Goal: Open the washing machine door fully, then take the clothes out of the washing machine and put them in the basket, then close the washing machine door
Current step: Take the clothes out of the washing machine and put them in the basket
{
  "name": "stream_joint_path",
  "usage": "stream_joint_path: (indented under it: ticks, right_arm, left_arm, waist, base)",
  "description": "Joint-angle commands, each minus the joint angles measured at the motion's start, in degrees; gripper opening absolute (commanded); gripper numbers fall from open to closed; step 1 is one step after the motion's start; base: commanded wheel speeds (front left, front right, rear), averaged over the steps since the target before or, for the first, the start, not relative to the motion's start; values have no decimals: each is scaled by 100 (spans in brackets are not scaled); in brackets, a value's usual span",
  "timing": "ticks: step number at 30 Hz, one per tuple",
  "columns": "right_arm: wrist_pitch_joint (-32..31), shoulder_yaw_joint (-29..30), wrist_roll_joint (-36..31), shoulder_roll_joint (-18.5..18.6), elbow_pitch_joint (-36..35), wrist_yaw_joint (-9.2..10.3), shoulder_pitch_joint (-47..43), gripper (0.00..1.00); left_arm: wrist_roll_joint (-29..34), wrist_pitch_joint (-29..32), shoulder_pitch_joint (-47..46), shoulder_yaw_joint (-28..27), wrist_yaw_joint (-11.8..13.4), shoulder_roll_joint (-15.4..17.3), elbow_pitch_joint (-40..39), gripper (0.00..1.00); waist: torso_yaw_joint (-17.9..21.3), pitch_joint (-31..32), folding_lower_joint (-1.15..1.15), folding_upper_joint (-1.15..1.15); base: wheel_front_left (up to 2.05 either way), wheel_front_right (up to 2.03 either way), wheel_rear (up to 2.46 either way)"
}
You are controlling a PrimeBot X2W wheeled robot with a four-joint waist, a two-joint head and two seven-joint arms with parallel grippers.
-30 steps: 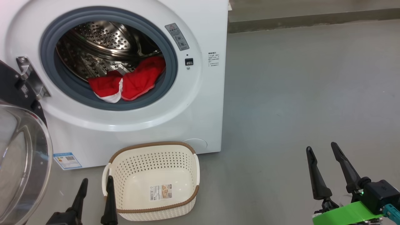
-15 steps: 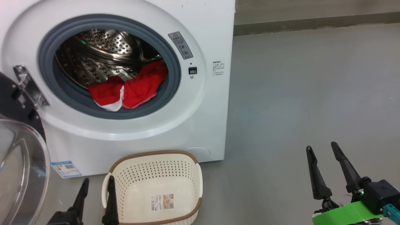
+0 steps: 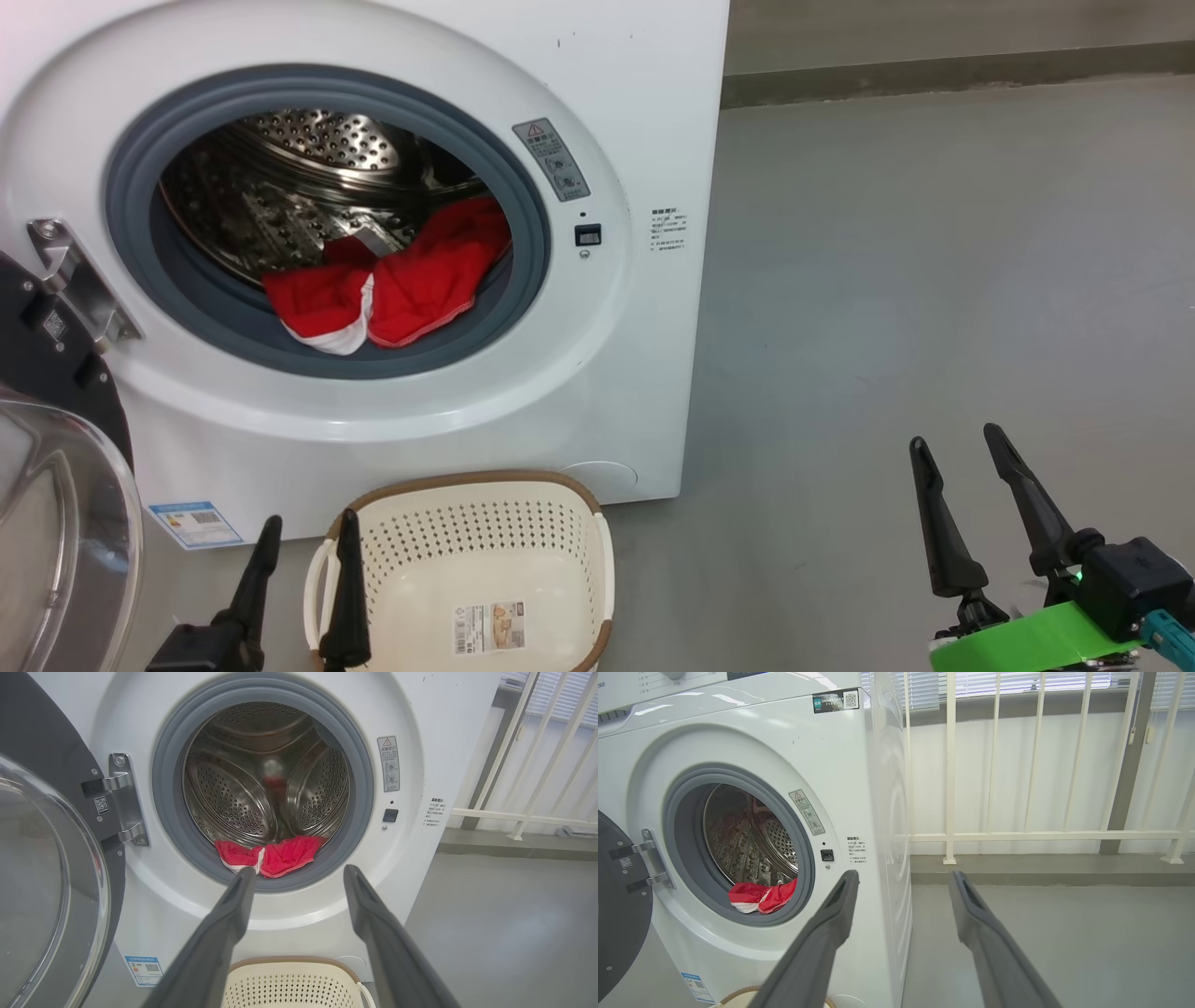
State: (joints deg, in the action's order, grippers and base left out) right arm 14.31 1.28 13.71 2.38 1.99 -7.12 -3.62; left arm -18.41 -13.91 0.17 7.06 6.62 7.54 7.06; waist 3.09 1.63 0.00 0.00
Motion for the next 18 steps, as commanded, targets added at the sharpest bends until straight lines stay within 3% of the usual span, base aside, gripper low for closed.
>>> stream_joint_path:
  ticks: [1, 18]
  right_arm:
    - [69, -133, 28, 50, -162, -36, 80, 100]
    - [69, -204, 29, 50, -179, -36, 100, 100]
  left_arm:
    - [-27, -3, -176, -169, 18, 47, -180, 100]
    - [-59, 93, -188, -56, 86, 41, -323, 100]
  waist:
    - [1, -4, 0, 0]
    - [-16, -78, 0, 0]
  base:
    - [0, 0, 0]
    - [0, 0, 0]
